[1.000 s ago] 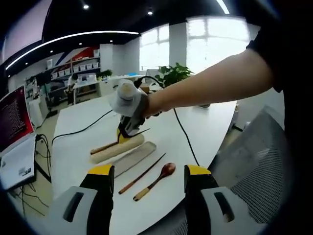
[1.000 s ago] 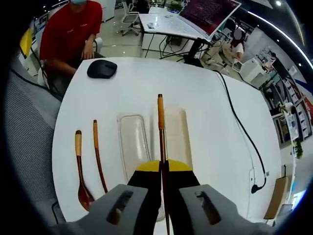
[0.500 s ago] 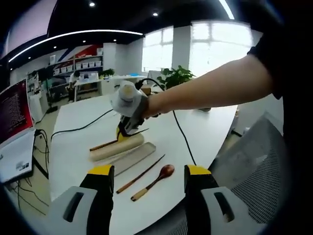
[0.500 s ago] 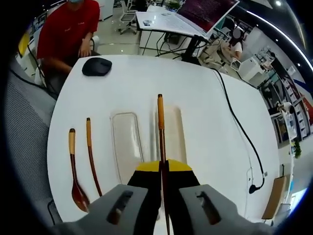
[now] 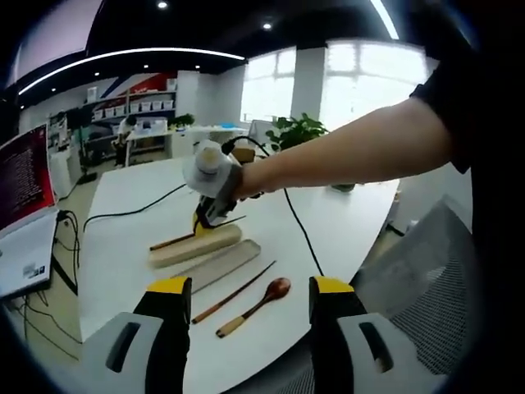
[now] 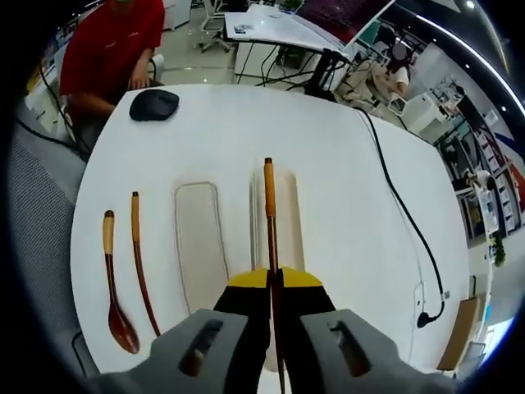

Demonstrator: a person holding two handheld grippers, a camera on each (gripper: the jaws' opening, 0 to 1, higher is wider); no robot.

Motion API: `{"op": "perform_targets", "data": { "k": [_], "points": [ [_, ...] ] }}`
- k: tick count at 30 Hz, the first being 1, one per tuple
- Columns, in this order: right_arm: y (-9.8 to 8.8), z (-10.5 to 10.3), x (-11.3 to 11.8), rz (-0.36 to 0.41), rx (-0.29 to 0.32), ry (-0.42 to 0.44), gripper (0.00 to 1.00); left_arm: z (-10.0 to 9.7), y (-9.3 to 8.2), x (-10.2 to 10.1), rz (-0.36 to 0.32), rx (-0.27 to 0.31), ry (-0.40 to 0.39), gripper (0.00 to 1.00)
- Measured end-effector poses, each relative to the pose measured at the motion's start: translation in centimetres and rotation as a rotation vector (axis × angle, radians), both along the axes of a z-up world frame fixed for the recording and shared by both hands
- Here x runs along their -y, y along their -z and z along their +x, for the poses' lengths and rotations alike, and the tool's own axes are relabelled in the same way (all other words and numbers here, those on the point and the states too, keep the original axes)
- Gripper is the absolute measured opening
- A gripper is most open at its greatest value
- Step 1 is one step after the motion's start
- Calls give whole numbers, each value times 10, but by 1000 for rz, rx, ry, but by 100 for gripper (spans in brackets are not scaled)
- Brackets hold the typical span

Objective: Arrange the utensils inside the cutlery case until each visible utensil rests in its matching compartment.

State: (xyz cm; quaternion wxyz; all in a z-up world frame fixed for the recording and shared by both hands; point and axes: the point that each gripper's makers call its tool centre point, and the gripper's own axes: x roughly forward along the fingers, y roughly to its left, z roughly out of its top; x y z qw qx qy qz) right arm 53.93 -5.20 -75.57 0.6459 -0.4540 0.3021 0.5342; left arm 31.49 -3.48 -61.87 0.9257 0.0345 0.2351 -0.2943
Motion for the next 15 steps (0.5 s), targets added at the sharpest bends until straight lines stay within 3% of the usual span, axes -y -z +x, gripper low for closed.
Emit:
{"op": "perform_targets", "data": {
  "k": [15],
  "points": [
    [21,12,0,-22,-32,14,0,0,3,-1,-1,-18,-11,59]
  ]
}}
